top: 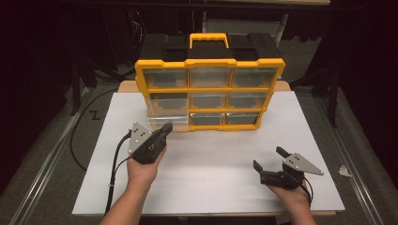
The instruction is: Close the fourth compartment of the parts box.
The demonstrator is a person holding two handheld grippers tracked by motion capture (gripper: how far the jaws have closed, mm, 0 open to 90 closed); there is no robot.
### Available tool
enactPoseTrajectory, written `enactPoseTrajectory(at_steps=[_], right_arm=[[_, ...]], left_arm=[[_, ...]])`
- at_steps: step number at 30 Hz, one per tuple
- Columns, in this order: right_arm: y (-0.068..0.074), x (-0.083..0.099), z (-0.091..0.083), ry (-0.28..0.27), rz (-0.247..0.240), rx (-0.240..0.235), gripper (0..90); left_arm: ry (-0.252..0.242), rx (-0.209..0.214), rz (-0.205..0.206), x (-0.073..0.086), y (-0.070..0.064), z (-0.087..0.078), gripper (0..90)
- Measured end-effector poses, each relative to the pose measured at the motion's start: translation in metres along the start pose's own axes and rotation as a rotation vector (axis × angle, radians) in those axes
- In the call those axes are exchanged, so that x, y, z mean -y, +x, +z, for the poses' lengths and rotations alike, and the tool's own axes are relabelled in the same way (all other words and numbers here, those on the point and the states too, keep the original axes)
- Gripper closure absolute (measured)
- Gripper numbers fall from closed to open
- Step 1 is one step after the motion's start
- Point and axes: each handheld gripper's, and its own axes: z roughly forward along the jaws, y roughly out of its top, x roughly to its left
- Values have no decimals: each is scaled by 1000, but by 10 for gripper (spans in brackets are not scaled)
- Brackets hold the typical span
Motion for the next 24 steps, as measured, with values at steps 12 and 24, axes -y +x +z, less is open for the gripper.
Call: enactPoseTrajectory(at_steps=[12, 24], right_arm=[[0, 0, 0, -2, -1, 0, 7], [0, 0, 0, -1, 0, 1, 7]], left_arm=[[-12, -10, -7, -2, 0, 2, 897], [-12, -19, 2, -7, 1, 7, 897]])
